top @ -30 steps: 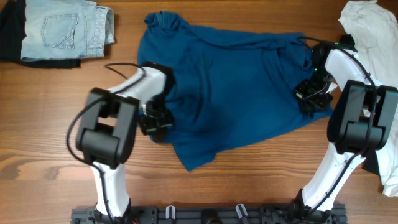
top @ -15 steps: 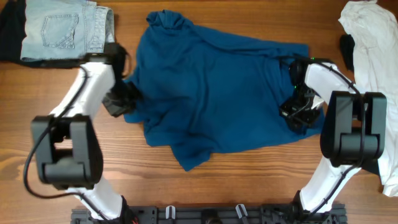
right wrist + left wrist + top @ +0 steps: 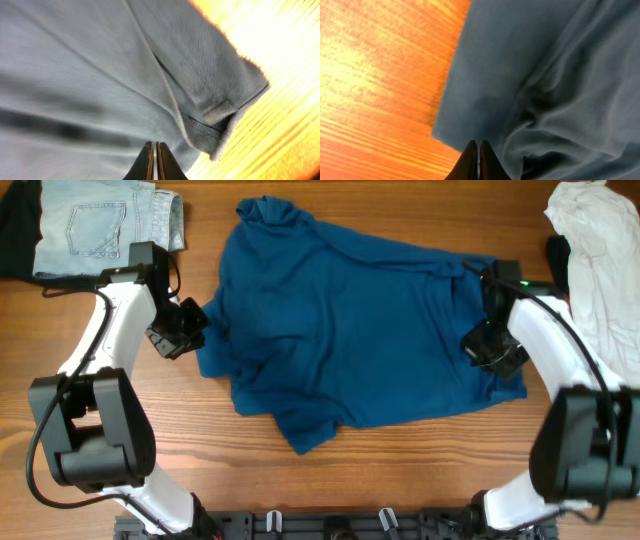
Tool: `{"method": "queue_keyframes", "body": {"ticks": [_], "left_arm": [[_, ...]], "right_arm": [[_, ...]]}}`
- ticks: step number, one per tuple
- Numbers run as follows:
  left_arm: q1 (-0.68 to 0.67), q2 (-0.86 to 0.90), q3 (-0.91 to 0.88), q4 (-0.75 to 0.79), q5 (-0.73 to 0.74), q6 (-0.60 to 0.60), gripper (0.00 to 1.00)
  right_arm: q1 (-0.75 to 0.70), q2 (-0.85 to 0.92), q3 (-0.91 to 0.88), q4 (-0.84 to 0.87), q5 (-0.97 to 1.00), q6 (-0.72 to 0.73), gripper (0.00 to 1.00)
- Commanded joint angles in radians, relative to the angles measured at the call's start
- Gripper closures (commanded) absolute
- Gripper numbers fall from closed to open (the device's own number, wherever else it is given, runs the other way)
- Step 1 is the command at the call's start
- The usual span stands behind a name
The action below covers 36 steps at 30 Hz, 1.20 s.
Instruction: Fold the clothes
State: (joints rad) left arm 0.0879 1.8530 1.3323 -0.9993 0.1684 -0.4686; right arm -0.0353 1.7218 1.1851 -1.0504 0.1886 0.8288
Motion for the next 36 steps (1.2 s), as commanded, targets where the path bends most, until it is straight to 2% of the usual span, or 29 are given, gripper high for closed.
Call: {"method": "queue_keyframes", "body": {"ticks": [1,16,36], "left_arm": [[-0.019,-0.006,-0.007,0.030,0.022,0.029,0.96],[-0.018,0.133,-0.007,0.062,0.044,0.043,0.96],[-0.018,0.223,-0.007,0.134,0.011,0.035,0.96]], "right_arm": [[0.004,-0.051,0.006,0.035,-0.001,-0.080,0.95],[0.004,-0.052,0.006,0.110,-0.053,-0.150,0.94],[0.004,-0.052,0.006,0.134,-0.055,-0.153,0.91]]}}
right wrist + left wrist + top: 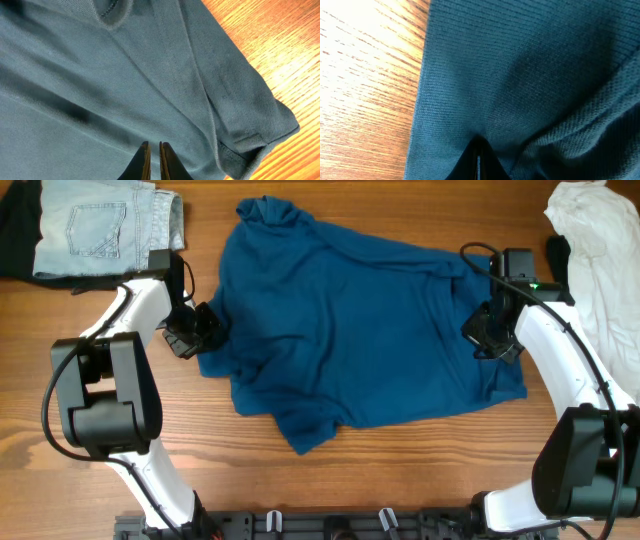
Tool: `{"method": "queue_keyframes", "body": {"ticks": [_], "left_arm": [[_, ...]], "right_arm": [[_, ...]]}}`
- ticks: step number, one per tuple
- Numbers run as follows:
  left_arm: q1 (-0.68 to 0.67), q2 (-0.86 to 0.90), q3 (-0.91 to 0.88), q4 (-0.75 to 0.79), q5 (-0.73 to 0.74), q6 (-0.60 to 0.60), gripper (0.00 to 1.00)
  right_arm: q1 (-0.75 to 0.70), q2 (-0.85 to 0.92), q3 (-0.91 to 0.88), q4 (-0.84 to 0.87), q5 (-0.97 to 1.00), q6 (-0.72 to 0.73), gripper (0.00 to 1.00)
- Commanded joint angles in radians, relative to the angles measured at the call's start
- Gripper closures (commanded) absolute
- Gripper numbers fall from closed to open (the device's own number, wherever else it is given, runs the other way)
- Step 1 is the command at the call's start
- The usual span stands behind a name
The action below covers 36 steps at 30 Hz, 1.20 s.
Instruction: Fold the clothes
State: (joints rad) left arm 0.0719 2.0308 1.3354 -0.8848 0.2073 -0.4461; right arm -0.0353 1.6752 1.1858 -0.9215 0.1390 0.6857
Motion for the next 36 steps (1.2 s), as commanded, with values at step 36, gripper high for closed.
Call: {"method": "queue_keyframes", "body": {"ticks": [36], "left_arm": [[0.354,-0.017,0.140,0.101,0.021,0.137,0.96]], "right_arm": [[0.004,-0.005,0.005,0.003,-0.018,-0.040,0.90]]}}
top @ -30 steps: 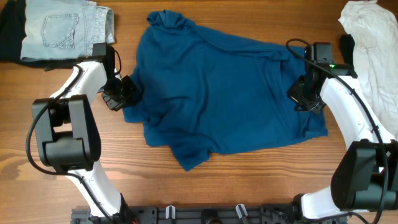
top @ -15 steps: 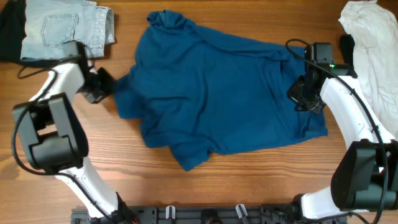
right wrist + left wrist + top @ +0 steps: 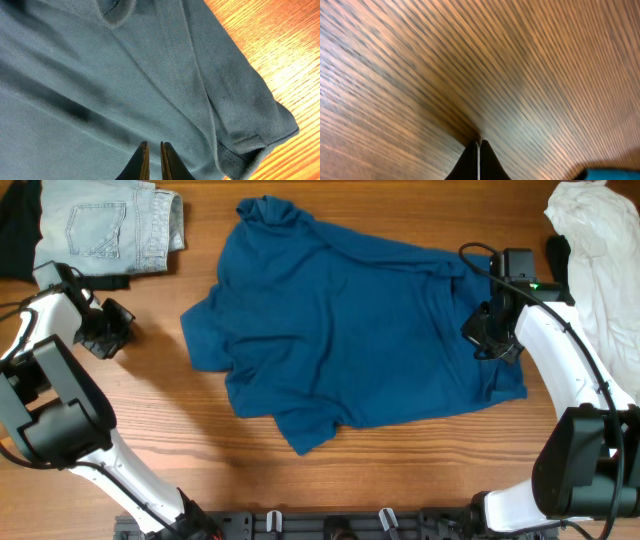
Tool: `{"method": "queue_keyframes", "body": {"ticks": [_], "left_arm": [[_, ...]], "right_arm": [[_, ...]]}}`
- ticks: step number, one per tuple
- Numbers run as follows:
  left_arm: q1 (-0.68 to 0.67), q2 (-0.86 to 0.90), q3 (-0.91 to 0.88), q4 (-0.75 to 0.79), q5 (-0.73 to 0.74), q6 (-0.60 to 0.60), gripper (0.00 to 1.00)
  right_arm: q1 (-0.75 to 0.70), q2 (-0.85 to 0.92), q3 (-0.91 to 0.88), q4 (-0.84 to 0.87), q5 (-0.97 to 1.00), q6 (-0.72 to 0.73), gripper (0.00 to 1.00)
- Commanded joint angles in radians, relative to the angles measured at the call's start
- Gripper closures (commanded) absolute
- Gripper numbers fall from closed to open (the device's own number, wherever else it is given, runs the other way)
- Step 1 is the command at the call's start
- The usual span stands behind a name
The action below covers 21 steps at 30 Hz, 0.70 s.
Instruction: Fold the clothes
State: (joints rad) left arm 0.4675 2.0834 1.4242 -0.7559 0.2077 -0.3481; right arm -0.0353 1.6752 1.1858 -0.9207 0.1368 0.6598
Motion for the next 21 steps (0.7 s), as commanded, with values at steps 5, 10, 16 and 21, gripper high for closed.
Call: {"method": "queue_keyframes", "body": {"ticks": [5,10,16,21], "left_arm": [[-0.172,-0.177,0.052,-0.077,0.111,0.055,0.96],[-0.376,-0.135,0.027,-0.096,0.136,0.053,0.96],[-0.532,-0.012,0.019,-0.072,0.127,0.039,0.96],[-0.539,0.051,0.019,-0.082,0.097,0.019,0.96]], "right_arm": [[0.004,-0.005,0.005,0.013,-0.015,-0.014,0.88],[0.004,-0.006,0.005,0.042,-0.042,-0.035,0.86],[0.004,-0.005,0.005,0.045,-0.049,-0.035,0.86],[0.004,-0.006,0.005,0.041,-0.049,-0.036,0.86]]}}
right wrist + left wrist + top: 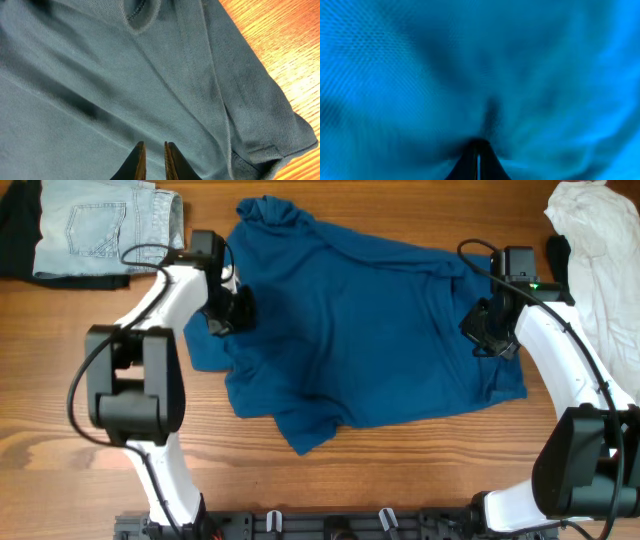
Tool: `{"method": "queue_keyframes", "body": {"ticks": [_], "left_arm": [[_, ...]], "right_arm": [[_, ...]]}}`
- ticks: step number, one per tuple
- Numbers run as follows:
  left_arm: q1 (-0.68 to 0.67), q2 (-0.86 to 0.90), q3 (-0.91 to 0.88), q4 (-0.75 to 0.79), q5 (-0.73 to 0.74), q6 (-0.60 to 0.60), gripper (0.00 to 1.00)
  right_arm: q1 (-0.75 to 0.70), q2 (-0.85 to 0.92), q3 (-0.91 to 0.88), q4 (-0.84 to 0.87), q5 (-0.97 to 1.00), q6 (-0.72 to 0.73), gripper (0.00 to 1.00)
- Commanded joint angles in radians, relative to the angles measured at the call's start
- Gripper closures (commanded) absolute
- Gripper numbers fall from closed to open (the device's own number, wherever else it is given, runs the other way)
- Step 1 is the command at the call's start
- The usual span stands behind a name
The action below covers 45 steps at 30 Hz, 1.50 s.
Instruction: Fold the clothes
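Observation:
A blue polo shirt lies spread and wrinkled across the middle of the table. My left gripper is over the shirt's left part, beside the left sleeve. In the left wrist view its fingers are shut, tips against blurred blue fabric; no cloth shows between them. My right gripper hovers over the shirt's right side near the right sleeve. Its fingertips stand slightly apart above the fabric, with nothing between them.
Folded light denim jeans lie at the back left, with a dark garment beside them. A crumpled white garment lies at the right edge. Bare wood runs along the front of the table.
My left gripper was over bare wood far left of the shirt; now it is on the shirt's left part. The right gripper's fingers stand a little wider apart.
Both grippers were shut, the left at the bunched left sleeve, the right low on the shirt's right side. Then the left sat on the sleeve and the right stood higher, slightly parted. Then the sleeve lay spread leftward, the left gripper off over wood. Now it is back on the shirt.

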State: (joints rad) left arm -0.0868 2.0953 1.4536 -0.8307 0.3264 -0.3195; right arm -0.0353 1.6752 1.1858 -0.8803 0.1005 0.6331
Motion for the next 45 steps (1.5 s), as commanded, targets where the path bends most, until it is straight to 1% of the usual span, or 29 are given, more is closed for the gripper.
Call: {"method": "queue_keyframes", "body": {"ticks": [1,4,9,12,16,19,23,28,35,40,45], "left_arm": [[0.018,0.045,-0.010,-0.016,-0.032,-0.010,0.96],[0.027,0.048,-0.010,-0.040,-0.094,-0.032,0.96],[0.048,0.054,-0.010,-0.046,-0.201,-0.032,0.96],[0.067,0.072,-0.012,-0.033,-0.232,-0.033,0.96],[0.104,0.100,-0.012,-0.034,-0.226,-0.036,0.96],[0.122,0.093,-0.012,-0.034,-0.223,-0.001,0.96],[0.158,0.089,-0.012,-0.047,-0.269,0.002,0.96],[0.221,0.093,-0.012,-0.040,-0.265,0.007,0.96],[0.281,0.105,-0.014,0.014,-0.264,0.021,0.96],[0.310,0.131,-0.014,0.096,-0.270,0.055,0.96],[0.376,0.177,-0.014,0.167,-0.276,0.068,0.96]], "right_arm": [[0.004,-0.006,0.005,0.001,-0.013,-0.009,0.86],[0.004,-0.005,0.005,0.002,-0.013,-0.009,0.86],[0.004,-0.005,0.005,0.005,-0.013,-0.009,0.85],[0.004,-0.006,0.005,0.005,-0.013,-0.009,0.85],[0.004,-0.005,0.005,0.002,-0.013,-0.010,0.85],[0.004,-0.005,0.005,0.004,-0.013,-0.010,0.85],[0.004,-0.005,0.005,0.005,-0.013,-0.014,0.83],[0.004,-0.005,0.005,0.005,-0.013,-0.025,0.84],[0.004,-0.006,0.005,0.005,-0.024,-0.031,0.83],[0.004,-0.006,0.005,0.005,-0.032,-0.031,0.83],[0.004,-0.005,0.005,0.005,-0.051,-0.033,0.84]]}}
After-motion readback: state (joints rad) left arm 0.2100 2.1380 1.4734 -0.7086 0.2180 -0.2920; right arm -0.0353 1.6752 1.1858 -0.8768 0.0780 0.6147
